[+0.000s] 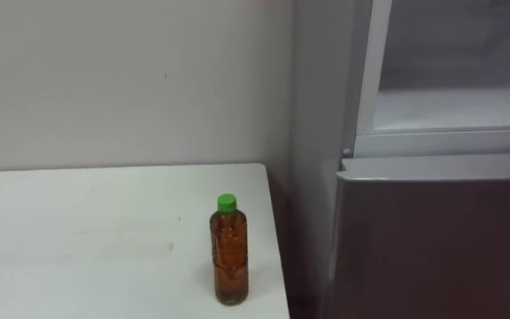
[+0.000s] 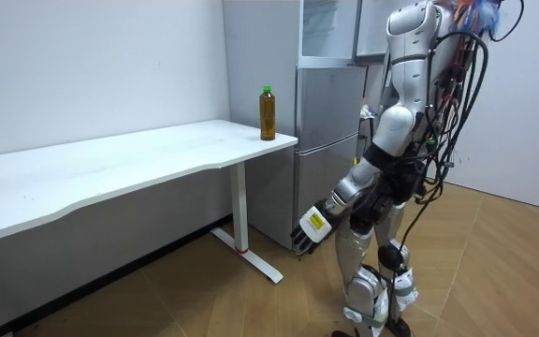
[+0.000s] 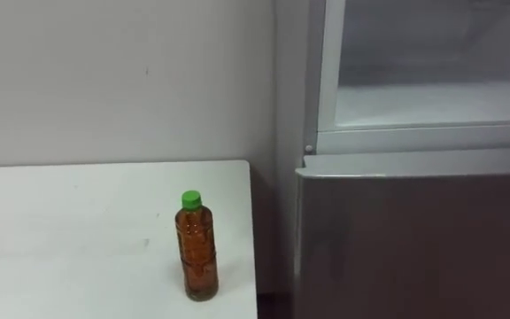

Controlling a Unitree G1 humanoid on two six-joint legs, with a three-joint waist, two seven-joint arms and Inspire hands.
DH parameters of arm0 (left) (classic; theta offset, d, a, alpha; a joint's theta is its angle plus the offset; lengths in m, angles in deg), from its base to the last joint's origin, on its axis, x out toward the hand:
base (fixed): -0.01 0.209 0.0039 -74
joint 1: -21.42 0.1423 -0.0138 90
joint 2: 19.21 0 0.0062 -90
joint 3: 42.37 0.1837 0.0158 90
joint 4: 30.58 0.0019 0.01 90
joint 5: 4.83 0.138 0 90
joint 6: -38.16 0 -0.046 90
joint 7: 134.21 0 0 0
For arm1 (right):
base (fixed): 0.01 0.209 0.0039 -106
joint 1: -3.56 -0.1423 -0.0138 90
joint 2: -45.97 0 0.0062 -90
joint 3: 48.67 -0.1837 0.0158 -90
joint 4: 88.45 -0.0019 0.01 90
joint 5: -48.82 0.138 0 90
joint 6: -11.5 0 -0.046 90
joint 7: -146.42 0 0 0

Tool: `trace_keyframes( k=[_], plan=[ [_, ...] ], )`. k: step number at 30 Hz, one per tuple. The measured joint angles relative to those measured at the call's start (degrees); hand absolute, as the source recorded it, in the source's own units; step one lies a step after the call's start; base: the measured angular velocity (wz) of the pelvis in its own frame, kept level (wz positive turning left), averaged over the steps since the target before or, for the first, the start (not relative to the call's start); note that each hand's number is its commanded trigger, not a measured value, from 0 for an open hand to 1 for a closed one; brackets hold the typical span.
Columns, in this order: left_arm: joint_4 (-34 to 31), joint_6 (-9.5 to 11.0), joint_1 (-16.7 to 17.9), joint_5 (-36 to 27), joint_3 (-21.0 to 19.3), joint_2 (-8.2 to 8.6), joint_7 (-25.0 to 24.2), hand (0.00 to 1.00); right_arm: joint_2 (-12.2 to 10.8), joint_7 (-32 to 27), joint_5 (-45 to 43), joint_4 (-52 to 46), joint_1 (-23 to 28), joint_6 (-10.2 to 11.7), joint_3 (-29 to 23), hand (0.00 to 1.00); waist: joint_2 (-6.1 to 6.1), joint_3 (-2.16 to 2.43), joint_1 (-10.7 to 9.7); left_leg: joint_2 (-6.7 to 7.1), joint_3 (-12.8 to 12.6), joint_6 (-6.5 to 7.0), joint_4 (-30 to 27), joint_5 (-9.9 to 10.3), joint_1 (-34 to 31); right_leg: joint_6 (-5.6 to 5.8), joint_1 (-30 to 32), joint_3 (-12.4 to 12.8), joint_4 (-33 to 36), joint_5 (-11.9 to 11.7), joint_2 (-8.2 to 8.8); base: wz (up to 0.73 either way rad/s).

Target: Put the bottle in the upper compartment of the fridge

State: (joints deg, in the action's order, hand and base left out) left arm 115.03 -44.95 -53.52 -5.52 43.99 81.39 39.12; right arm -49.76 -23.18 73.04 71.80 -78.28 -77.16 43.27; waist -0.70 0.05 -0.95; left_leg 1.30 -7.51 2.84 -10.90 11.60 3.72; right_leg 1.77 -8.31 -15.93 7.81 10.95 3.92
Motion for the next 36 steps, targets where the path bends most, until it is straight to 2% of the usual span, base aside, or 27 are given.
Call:
trace_keyframes(
  k=[4,11,16,24,30,36],
  plan=[
    [2.01,0.21,-0.21,-2.84,-0.94,0.28,0.28,0.00,-0.89,-1.01,-0.29,0.70,-0.03,0.09,-0.95,0.00,-0.09,0.07,0.10,0.03,0.09,-0.02,0.09,0.00,0.00,0.00,-0.07,0.03,-0.06,0.01,-0.03,0.02],
    [2.56,0.10,-0.26,-3.19,-1.29,0.28,0.55,0.00,-1.12,-1.04,-0.32,1.08,-0.05,-0.03,-1.05,0.00,-0.05,0.00,0.18,0.34,0.52,0.01,0.23,0.02,0.24,0.20,-0.67,-0.02,-0.14,0.28,0.07,0.03],
    [4.16,-0.46,-0.33,-6.66,-1.92,0.39,0.99,0.00,-1.45,-1.04,-0.25,1.39,-0.08,-0.16,-1.08,0.00,-0.19,0.07,0.26,0.32,0.51,0.00,0.37,0.02,0.77,0.18,-0.73,0.21,-0.03,0.33,0.04,-0.01],
    [6.27,-1.11,-1.13,-8.81,-3.04,0.38,0.99,0.00,-1.73,-1.01,-0.28,1.81,-0.11,-0.54,-1.52,0.00,-0.49,0.24,1.19,0.30,0.54,0.01,0.50,0.02,0.91,0.17,-0.82,0.23,0.00,0.33,0.05,0.00],
    [6.49,-1.89,-1.88,-8.68,-2.91,0.20,1.06,0.00,-1.70,-1.00,0.13,1.92,-0.06,-1.28,-1.61,0.00,-0.47,0.21,1.01,0.34,0.54,0.01,0.50,0.02,0.76,0.18,-0.88,0.23,-0.03,0.33,0.07,0.00],
    [6.68,-1.35,-2.24,-6.27,-2.93,0.21,1.43,0.00,-1.79,0.11,-0.42,0.57,0.36,-0.36,-3.34,0.00,0.08,0.17,0.66,0.31,0.45,0.02,0.40,0.03,0.24,0.18,-0.38,0.17,-0.02,0.33,0.10,0.00]
  ],
)
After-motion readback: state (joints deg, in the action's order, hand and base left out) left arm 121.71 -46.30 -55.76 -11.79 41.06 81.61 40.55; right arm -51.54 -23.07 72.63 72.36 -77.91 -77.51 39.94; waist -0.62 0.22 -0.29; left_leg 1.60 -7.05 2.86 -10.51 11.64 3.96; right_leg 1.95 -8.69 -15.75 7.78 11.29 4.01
